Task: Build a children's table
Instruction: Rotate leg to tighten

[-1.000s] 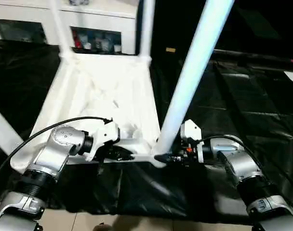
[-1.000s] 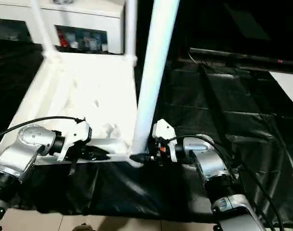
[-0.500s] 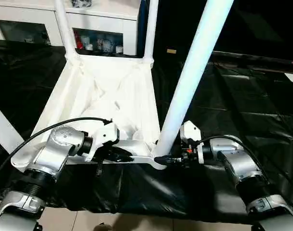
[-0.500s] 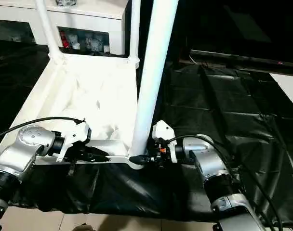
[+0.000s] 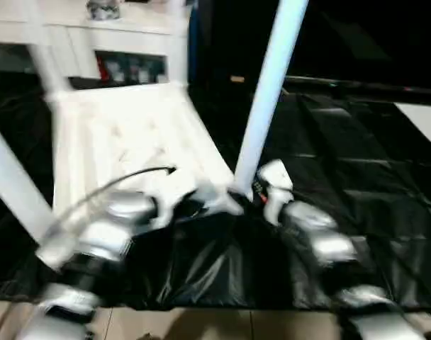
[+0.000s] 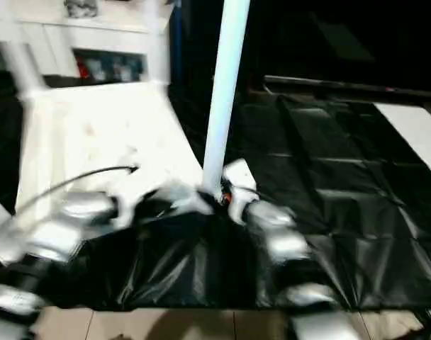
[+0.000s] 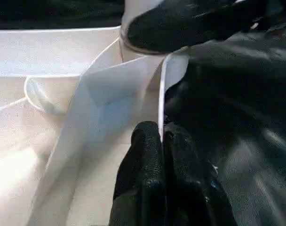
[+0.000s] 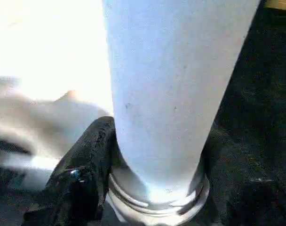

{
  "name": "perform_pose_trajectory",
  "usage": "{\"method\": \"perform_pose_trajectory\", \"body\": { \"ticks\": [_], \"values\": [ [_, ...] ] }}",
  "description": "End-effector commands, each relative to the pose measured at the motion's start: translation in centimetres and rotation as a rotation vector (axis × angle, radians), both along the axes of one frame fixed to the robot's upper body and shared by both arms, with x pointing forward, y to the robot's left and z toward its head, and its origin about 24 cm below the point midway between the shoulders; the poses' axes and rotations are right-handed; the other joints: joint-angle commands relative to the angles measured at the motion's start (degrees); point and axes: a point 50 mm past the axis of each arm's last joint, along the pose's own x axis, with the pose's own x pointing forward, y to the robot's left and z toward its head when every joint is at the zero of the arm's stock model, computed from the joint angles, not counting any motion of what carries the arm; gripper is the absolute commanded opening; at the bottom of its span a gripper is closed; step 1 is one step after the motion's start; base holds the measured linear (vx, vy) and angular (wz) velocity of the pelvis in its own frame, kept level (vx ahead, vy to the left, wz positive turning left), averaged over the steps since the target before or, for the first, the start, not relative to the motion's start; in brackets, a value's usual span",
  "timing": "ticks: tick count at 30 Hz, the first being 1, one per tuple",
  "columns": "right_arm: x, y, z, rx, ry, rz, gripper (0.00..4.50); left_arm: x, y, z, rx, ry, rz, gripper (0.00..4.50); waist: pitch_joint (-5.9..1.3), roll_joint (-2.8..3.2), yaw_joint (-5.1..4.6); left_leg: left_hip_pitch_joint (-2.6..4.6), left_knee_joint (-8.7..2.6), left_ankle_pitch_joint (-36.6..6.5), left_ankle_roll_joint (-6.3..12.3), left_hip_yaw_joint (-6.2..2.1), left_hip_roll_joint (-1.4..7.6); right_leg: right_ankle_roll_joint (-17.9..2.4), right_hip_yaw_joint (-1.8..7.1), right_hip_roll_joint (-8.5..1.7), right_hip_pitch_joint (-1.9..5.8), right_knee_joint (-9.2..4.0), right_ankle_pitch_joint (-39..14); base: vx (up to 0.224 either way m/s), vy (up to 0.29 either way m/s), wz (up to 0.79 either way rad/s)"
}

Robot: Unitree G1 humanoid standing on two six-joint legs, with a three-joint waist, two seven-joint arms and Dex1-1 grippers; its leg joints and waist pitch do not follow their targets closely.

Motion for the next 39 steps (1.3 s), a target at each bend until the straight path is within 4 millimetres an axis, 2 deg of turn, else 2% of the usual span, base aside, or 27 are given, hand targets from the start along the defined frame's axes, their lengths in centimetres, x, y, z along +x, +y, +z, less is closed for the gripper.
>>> {"method": "perform_pose_trajectory", "body": {
  "ticks": [1, 3, 4, 5, 6, 8, 11, 13, 14, 15, 16, 17, 18, 19, 20, 21, 22, 23, 25, 26, 27, 32, 35, 37, 39],
  "values": [
    [-2.3, 4.5, -2.7, -0.018, 0.15, 0.119, 2.48, -0.5, -4.8, 1.4, -0.113, -0.078, -0.083, 0.0, -2.33, 0.36, -0.11, -0.41, -4.36, -22.1, -1.21, -0.11, -0.28, -4.0, 1.73, -2.56, 1.68, -5.92, -28.0, 0.0, 0.0, 0.0],
    [-2.3, 4.9, -2.2, -0.025, 0.086, 0.163, 2.48, -0.7, -5.1, 1.2, -0.097, -0.087, -0.102, 0.0, -2.34, 0.42, -0.08, -0.37, -4.2, -22.6, 0.04, 0.0, -0.41, -4.3, 1.89, -2.48, 1.37, -6.08, -26.5, 0.0, 0.0, 0.0],
    [-2.3, 4.9, -2.2, -0.027, 0.082, 0.165, 3.04, -0.7, -5.1, 1.2, -0.096, -0.088, -0.103, 0.0, -2.32, 0.38, -0.11, -0.43, -4.2, -22.6, 0.31, 0.05, -0.43, -4.3, 1.95, -2.45, 1.35, -6.1, -26.2, 0.0, 0.0, 0.0],
    [-2.3, 4.9, -2.1, -0.029, 0.075, 0.169, 3.17, -0.7, -5.1, 1.2, -0.093, -0.09, -0.105, 0.0, -2.38, 0.41, -0.06, -0.61, -4.24, -21.9, 0.6, 0.03, -0.42, -4.5, 2.01, -2.45, 1.53, -5.97, -25.5, 0.0, 0.0, 0.0],
    [-2.3, 4.6, -2.0, 0.0, 0.078, 0.186, 3.2, -0.8, -5.0, 1.2, -0.092, -0.088, -0.117, 0.0, -2.41, 0.57, -0.07, -0.75, -4.26, -21.4, 0.65, 0.07, -0.42, -4.8, 2.06, -2.3, 1.55, -5.8, -24.3, 0.0, 0.0, 0.0],
    [-2.3, 4.2, -1.9, 0.024, 0.076, 0.197, 3.27, -0.8, -4.8, 1.3, -0.091, -0.09, -0.126, 0.0, -2.35, 0.5, -0.11, -0.74, -4.25, -21.7, 0.78, 0.14, -0.44, -5.1, 2.09, -2.29, 1.5, -5.85, -24.2, 0.0, 0.0, 0.0],
    [-2.2, 3.5, -1.8, 0.037, 0.062, 0.21, 3.63, -0.9, -4.4, 1.3, -0.083, -0.091, -0.126, 0.0, -2.47, 0.64, -0.03, -0.91, -4.28, -21.0, 0.99, 0.16, -0.32, -5.6, 2.17, -2.3, 1.7, -5.71, -22.3, 0.0, 0.0, 0.0],
    [-2.5, 1.8, -1.6, 0.026, 0.033, 0.288, 3.75, -1.0, -3.6, 1.3, -0.077, -0.091, -0.143, 0.0, -2.5, 1.04, 0.05, -0.86, -4.25, -20.9, 1.24, 0.18, -0.32, -5.9, 2.17, -2.22, 1.76, -5.67, -21.4, 0.0, 0.0, 0.0],
    [-2.8, 0.5, -1.5, 0.015, 0.021, 0.334, 3.75, -1.0, -3.2, 1.4, -0.078, -0.091, -0.159, 0.0, -2.64, 0.93, 0.23, -0.97, -4.11, -20.1, 1.72, 0.24, -0.24, -6.3, 2.21, -2.16, 2.02, -5.53, -19.3, 0.0, 0.0, 0.0],
    [-2.8, 0.5, -1.5, 0.015, 0.021, 0.334, 4.01, -1.0, -3.2, 1.4, -0.078, -0.091, -0.159, 0.0, -2.7, 0.84, 0.41, -0.9, -4.03, -19.5, 2.09, 0.36, -0.19, -6.6, 2.26, -2.07, 1.99, -5.5, -17.9, 0.0, 0.0, 0.0],
    [-3.0, -1.1, -1.3, 0.002, 0.013, 0.364, 4.1, -1.1, -2.7, 1.4, -0.074, -0.089, -0.171, 0.0, -2.74, 0.97, 0.5, -0.69, -3.85, -18.4, 2.43, 0.62, -0.15, -8.0, 2.45, -1.96, 1.71, -5.19, -15.1, 0.051, -0.007, 0.11],
    [-3.0, -1.6, -1.3, -0.002, 0.011, 0.369, 4.19, -1.1, -2.6, 1.4, -0.072, -0.088, -0.174, 0.0, -2.96, 0.82, 0.77, -0.76, -3.57, -16.3, 2.97, 0.75, -0.2, -9.2, 2.43, -1.89, 2.08, -4.8, -11.7, 0.051, -0.007, 0.11],
    [-3.1, -3.3, -0.9, -0.007, 0.005, 0.375, 4.19, -1.0, -2.2, 1.3, -0.066, -0.083, -0.178, 0.0, -3.03, 0.91, 1.04, -0.83, -3.44, -14.4, 3.47, 0.82, -0.29, -9.8, 2.42, -1.82, 2.45, -4.56, -9.1, 0.051, -0.007, 0.05],
    [-3.1, -4.3, -0.7, -0.009, 0.002, 0.377, 4.29, -1.0, -1.9, 1.3, -0.062, -0.08, -0.18, 0.0, -3.07, 0.89, 1.11, -1.12, -3.39, -13.3, 3.76, 0.8, -0.22, -10.1, 2.4, -1.83, 2.54, -4.25, -7.8, 0.0, 0.0, 0.0],
    [-3.4, -6.2, -0.2, -0.023, -0.004, 0.395, 4.41, -1.0, -1.3, 1.3, -0.055, -0.074, -0.189, 0.0, -3.27, 1.11, 1.53, -1.09, -3.13, -10.8, 4.33, 0.88, -0.26, -10.9, 2.29, -1.7, 2.64, -3.99, -4.6, 0.0, 0.0, 0.0],
    [-3.4, -6.2, -0.2, -0.023, -0.004, 0.395, 4.41, -1.0, -1.3, 1.3, -0.055, -0.074, -0.189, 0.0, -3.27, 1.05, 1.64, -1.23, -3.04, -10.1, 4.52, 0.87, -0.25, -11.2, 2.27, -1.69, 2.78, -3.83, -3.6, 0.0, 0.0, 0.0],
    [-3.7, -7.6, 0.1, -0.039, -0.004, 0.403, 4.47, -1.1, -1.0, 1.3, -0.052, -0.07, -0.198, 0.0, -3.32, 1.1, 1.71, -1.27, -2.97, -9.6, 4.7, 0.86, -0.24, -11.4, 2.24, -1.66, 2.86, -3.72, -2.7, 0.0, 0.0, 0.0],
    [-3.7, -7.6, 0.1, -0.039, -0.004, 0.403, 4.47, -1.1, -1.0, 1.3, -0.052, -0.07, -0.198, 0.0, -3.3, 1.1, 1.71, -1.41, -2.86, -9.0, 5.01, 0.89, -0.26, -11.8, 2.18, -1.62, 2.88, -3.62, -1.8, 0.0, 0.0, 0.0],
    [-4.3, -9.6, 0.5, -0.063, -0.002, 0.409, 4.47, -1.4, -0.4, 1.2, -0.051, -0.056, -0.23, 0.0, -3.29, 1.61, 1.52, -1.55, -2.85, -9.6, 4.7, 0.81, -0.31, -12.0, 2.09, -1.72, 2.95, -3.69, -2.6, 0.0, 0.0, 0.0],
    [-4.5, -10.3, 0.8, -0.066, -0.005, 0.413, 4.47, -1.6, -0.3, 1.2, -0.053, -0.054, -0.254, 0.0, -3.11, 1.32, 1.53, -1.41, -2.89, -11.3, 4.69, 0.93, -0.28, -11.7, 2.1, -1.79, 2.92, -4.1, -5.3, 0.0, 0.0, 0.0],
    [-4.7, -10.7, 1.0, -0.065, -0.01, 0.418, 4.47, -1.7, -0.2, 1.2, -0.056, -0.052, -0.274, 0.0, -3.11, 1.32, 1.53, -1.41, -2.89, -11.3, 4.69, 0.93, -0.28, -11.7, 2.1, -1.79, 2.92, -4.1, -5.3, 0.0, 0.0, 0.0],
    [-5.1, -10.6, 2.0, -0.035, -0.018, 0.474, 4.47, -2.3, 0.2, 1.2, -0.067, -0.029, -0.363, 0.0, -3.0, 1.36, 1.5, -1.47, -3.02, -11.4, 4.64, 0.89, -0.16, -10.3, 2.12, -1.98, 2.84, -4.33, -9.2, 0.0, 0.0, 0.0],
    [-4.6, -10.1, 2.4, -0.054, -0.055, 0.466, 4.47, -2.5, 0.4, 1.4, -0.078, -0.015, -0.394, 0.0, -3.03, 1.34, 1.59, -1.2, -2.96, -11.1, 4.21, 1.03, -0.05, -11.0, 2.18, -1.95, 2.44, -4.22, -8.7, 0.0, 0.0, 0.0],
    [-4.4, -9.7, 2.5, -0.057, -0.066, 0.474, 4.47, -2.5, 0.5, 1.5, -0.078, -0.012, -0.4, 0.0, -3.07, 1.51, 1.61, -1.26, -2.93, -10.6, 4.07, 1.06, -0.07, -11.7, 2.18, -1.89, 2.53, -3.93, -6.9, 0.0, 0.0, 0.0],
    [-4.4, -9.2, 2.6, -0.055, -0.064, 0.506, 4.47, -2.5, 0.6, 1.5, -0.075, -0.008, -0.408, 0.0, -3.07, 1.48, 1.53, -1.4, -2.93, -10.5, 3.97, 1.03, -0.12, -11.6, 2.13, -1.89, 2.71, -3.87, -6.6, 0.0, 0.0, 0.0]
  ]
}}
